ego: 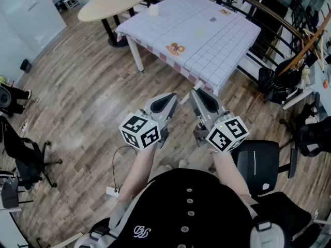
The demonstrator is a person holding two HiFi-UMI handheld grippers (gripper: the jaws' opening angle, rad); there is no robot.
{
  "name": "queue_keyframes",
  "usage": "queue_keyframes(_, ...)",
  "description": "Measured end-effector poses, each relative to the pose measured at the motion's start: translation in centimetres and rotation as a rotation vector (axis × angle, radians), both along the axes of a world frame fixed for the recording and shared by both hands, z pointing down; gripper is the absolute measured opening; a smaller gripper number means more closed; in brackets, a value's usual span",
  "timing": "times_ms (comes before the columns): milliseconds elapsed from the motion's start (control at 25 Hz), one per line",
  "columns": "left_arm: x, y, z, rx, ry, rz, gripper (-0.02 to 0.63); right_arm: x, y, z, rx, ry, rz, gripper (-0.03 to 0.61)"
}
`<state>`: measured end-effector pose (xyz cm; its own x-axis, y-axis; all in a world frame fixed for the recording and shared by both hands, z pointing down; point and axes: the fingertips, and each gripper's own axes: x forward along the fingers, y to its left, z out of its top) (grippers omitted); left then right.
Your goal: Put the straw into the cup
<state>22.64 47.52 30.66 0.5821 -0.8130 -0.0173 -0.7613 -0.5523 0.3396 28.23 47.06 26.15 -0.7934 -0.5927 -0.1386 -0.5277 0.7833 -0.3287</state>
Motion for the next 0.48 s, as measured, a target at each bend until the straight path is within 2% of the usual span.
queue_keyframes(320,0.0,-0.2,1.2,-0.029,0.042,-0.01,-0.003,-0.5,-0.3,1.0,-0.005,0.023,-0.023,0.044)
queue_keyframes(480,0.3,-0.5,1.2,-0.03,0.03,-0.013,-0.003,-0.5,-0.6,1.5,-0.003,0.039,-0.029,0.044)
